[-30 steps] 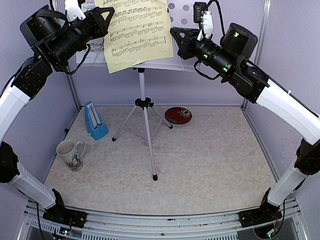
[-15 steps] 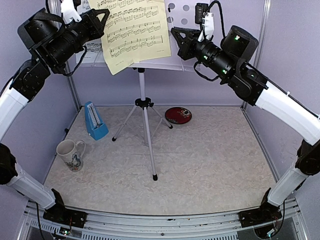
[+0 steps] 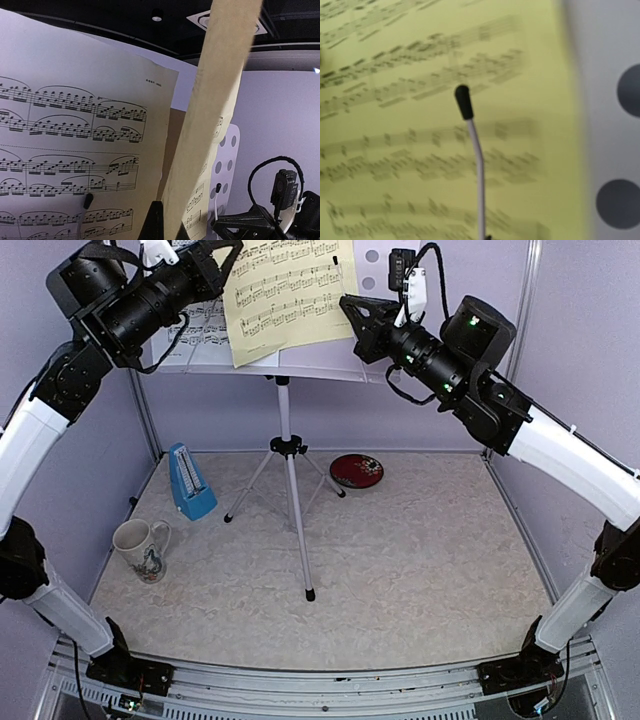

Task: Set up the instrument practice props

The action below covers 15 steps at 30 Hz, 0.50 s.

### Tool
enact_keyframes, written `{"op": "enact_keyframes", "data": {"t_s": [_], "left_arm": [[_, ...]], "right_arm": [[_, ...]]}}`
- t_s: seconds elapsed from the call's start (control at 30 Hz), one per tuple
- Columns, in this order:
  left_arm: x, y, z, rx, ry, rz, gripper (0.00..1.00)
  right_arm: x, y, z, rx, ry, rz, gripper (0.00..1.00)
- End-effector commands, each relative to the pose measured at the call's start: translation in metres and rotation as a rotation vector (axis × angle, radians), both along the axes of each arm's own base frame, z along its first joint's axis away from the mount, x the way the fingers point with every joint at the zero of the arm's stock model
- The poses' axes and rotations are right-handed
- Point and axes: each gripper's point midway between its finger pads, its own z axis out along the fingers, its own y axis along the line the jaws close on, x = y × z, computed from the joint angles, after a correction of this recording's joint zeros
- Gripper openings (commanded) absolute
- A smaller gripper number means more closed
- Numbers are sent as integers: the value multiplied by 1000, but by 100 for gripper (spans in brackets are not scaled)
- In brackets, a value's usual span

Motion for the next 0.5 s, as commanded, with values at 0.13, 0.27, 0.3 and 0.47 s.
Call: {"op": "enact_keyframes", "data": {"t_s": [0.13, 0.27, 0.3, 0.47], "left_arm": [[7, -55, -21, 194, -48, -132, 0], [10, -76, -31, 298, -68, -177, 0], [10, -77, -32, 319, -80, -173, 0], [12, -74, -25, 357, -130, -135, 0]], "right_arm": [[-4, 0, 0, -31, -28, 17, 0], [-5, 4, -2, -46, -30, 28, 0], [-5, 4, -2, -50, -30, 33, 0], [-6, 6, -3, -57, -32, 39, 0]]}}
